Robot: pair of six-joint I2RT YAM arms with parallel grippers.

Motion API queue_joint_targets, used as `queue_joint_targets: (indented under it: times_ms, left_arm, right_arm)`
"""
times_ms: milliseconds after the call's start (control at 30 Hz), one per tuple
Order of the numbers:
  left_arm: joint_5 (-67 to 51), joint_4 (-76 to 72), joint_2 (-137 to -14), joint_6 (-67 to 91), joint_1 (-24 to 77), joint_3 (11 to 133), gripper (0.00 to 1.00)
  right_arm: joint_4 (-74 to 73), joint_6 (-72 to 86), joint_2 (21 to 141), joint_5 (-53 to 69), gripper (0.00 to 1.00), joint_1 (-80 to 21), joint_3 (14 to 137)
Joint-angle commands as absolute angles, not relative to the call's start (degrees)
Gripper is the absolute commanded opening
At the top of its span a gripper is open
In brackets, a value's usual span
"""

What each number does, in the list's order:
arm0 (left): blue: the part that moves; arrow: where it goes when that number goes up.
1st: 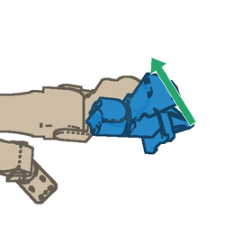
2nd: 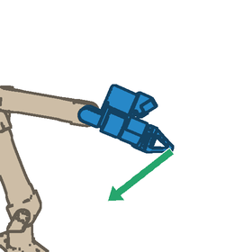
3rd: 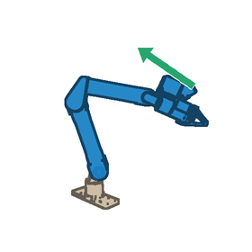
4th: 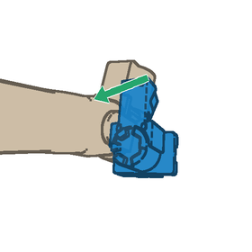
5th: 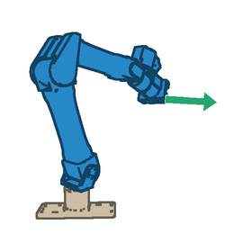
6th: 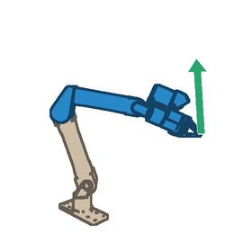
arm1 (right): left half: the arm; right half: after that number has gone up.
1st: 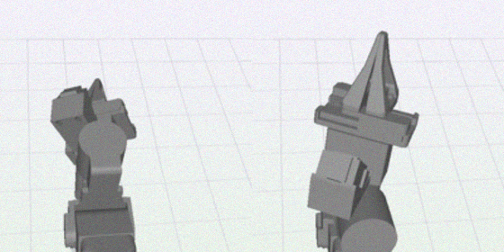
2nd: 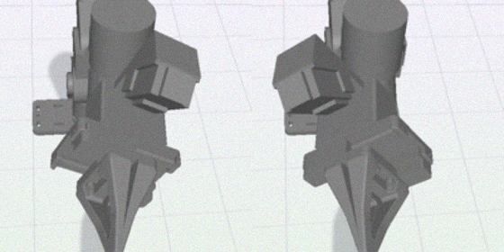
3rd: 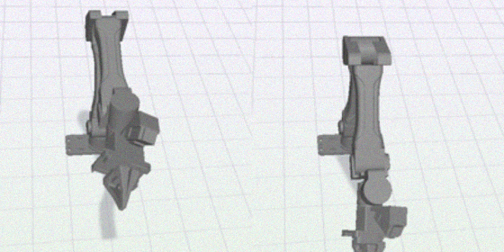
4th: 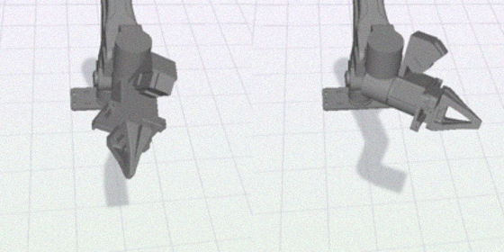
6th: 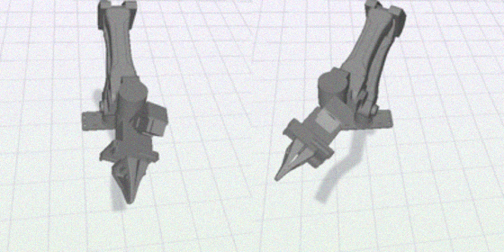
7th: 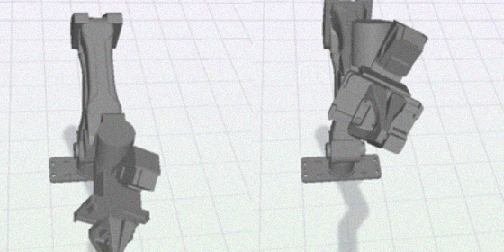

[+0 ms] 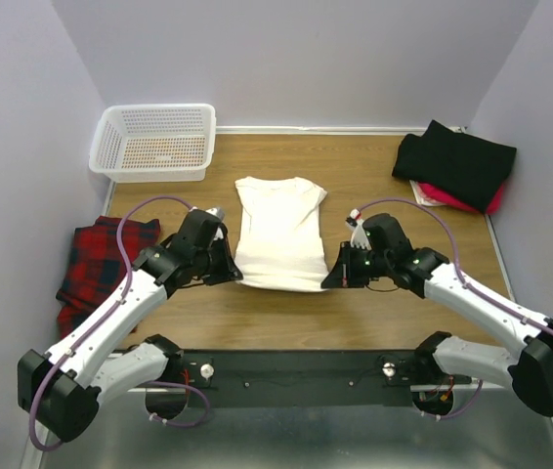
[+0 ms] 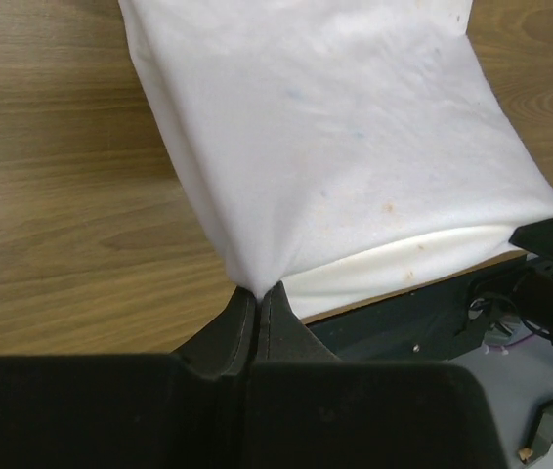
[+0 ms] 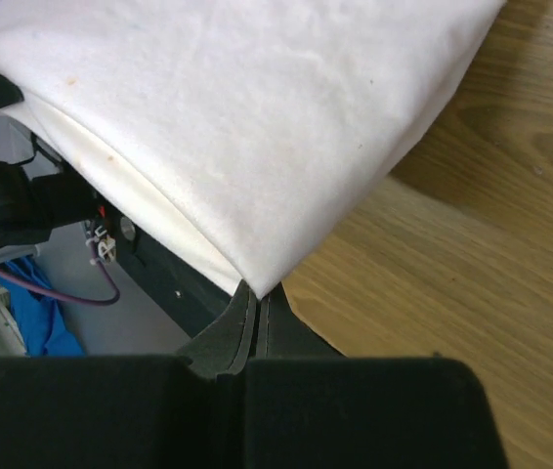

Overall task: Fold and stack the t-shirts
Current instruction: Fold the long partially folded tshirt into a neat square

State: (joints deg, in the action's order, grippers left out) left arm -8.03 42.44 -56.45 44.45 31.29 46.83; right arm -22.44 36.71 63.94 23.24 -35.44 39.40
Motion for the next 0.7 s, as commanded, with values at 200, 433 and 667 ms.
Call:
queue_joint_targets:
  times_ms: [200, 433, 667]
  left_arm:
    - [5.1, 51.7, -58.8, 42.8, 31.0, 58.3, 0.00]
    - [9.7, 46.3, -70.5, 36.0, 27.7, 70.1, 0.00]
    - [7.8, 39.5, -83.4, 31.4, 24.0, 74.8, 0.00]
  right_arm:
    - [-36.9, 31.6, 65.2, 11.8, 0.01, -35.5, 54.5]
    - [-36.3, 25.5, 76.0, 1.9, 0.01, -35.4, 65.1]
    - [-32.6, 21.6, 87.9, -3.5, 0.01, -32.6, 74.5]
